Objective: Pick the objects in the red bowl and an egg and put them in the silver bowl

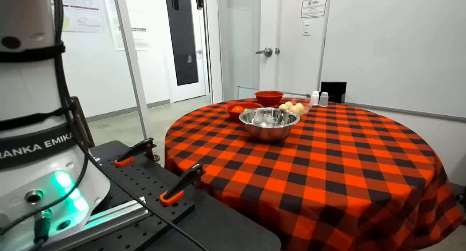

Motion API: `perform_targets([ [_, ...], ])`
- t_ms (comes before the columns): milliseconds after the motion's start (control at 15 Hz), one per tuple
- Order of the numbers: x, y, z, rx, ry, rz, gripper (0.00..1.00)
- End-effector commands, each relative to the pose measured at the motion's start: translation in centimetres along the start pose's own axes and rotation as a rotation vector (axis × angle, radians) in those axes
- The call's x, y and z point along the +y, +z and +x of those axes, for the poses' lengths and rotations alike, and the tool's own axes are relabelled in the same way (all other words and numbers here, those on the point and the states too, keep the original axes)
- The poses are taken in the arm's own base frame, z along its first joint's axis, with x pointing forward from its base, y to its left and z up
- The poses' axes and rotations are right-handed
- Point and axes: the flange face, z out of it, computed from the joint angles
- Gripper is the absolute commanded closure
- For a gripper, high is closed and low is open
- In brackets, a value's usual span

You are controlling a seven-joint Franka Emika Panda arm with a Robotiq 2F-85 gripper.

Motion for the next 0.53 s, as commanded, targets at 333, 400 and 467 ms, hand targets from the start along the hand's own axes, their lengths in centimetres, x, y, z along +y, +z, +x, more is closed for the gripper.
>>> perform_targets([
  [333,0.8,1.0,0.9,0.003,0.014,-0.026,0.00],
  [400,1.3,1.6,1.4,0.006,0.026,-0.034,0.00],
  [467,1.8,2.4,2.2,0.007,0.040,-0.039,0.00],
])
